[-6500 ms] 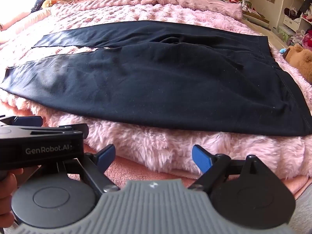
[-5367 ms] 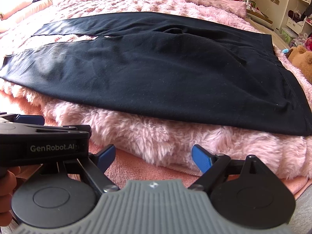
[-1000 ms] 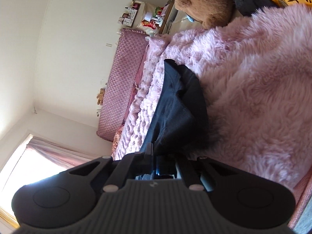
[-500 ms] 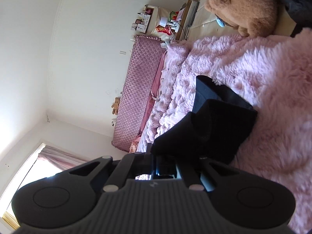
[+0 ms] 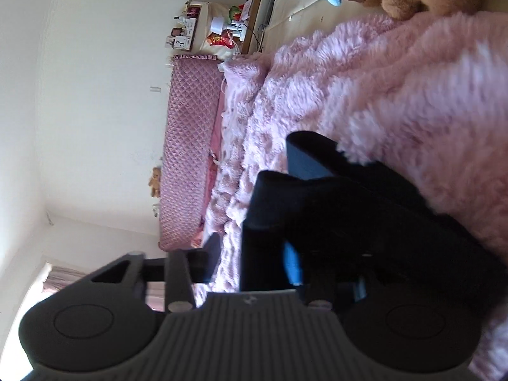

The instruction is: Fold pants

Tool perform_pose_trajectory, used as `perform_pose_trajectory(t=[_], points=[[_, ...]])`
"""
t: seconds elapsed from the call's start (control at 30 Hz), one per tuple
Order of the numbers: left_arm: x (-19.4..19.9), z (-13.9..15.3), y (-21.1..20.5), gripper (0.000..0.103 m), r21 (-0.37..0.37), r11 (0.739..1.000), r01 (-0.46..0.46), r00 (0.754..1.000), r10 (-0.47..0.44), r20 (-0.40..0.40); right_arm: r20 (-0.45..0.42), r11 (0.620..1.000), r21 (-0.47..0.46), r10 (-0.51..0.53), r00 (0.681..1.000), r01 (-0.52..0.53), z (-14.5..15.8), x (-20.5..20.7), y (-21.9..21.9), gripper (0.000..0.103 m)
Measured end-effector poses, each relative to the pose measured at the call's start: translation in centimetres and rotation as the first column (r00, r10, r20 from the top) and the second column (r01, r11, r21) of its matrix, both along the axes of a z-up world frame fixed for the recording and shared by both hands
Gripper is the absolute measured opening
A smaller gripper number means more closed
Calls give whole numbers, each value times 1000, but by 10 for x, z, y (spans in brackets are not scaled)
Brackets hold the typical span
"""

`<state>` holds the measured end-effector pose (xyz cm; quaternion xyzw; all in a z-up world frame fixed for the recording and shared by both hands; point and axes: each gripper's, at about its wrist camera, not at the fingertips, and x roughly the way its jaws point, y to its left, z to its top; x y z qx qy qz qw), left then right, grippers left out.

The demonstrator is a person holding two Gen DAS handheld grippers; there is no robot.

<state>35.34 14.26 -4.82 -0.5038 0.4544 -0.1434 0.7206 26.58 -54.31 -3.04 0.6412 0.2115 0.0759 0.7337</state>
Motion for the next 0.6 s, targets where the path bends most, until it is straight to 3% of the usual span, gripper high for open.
perform_pose_trajectory(t=[0.07, 0.13, 0.17, 0.2, 0.27, 0.37, 0.43, 0.47, 0.5, 0.53, 0.6], points=[[15, -12, 7, 60, -140, 989, -54, 995, 42, -87, 5, 999, -13, -49, 999, 49, 6, 14, -5, 52], [26, -24, 13, 70, -291, 950, -111, 989, 76, -129, -42, 992, -75, -105, 994, 102, 12, 27, -11, 49], [30, -26, 14, 72, -320, 938, -135, 986, 96, -136, -61, 990, -87, -115, 992, 109, 14, 33, -13, 48], [33, -24, 15, 72, -316, 936, -157, 983, 117, -143, -71, 991, -77, -112, 991, 107, 15, 37, -15, 48], [36, -10, 17, 71, -263, 948, -177, 984, 173, -39, -35, 994, -79, -78, 996, 75, 23, 37, -12, 47], [31, 17, 23, 74, -245, 955, -166, 975, 195, 102, -12, 968, -251, 9, 1000, -11, 46, 32, 2, 46], [18, 33, 25, 74, -232, 965, -125, 973, 165, 162, -16, 892, -440, 109, 994, -105, 64, 32, 23, 42], [9, 42, 26, 74, -194, 976, -97, 972, 134, 192, -26, 831, -537, 156, 987, -146, 72, 31, 36, 39], [-2, 53, 26, 74, -135, 988, -68, 970, 97, 222, -36, 754, -632, 205, 978, -181, 81, 29, 50, 38], [-15, 63, 26, 74, -61, 997, -43, 969, 57, 242, -47, 652, -727, 267, 963, -216, 88, 26, 69, 38], [-47, 78, 30, 72, 46, 998, -39, 962, 25, 272, -54, 501, -827, 378, 924, -254, 99, 16, 101, 38]])
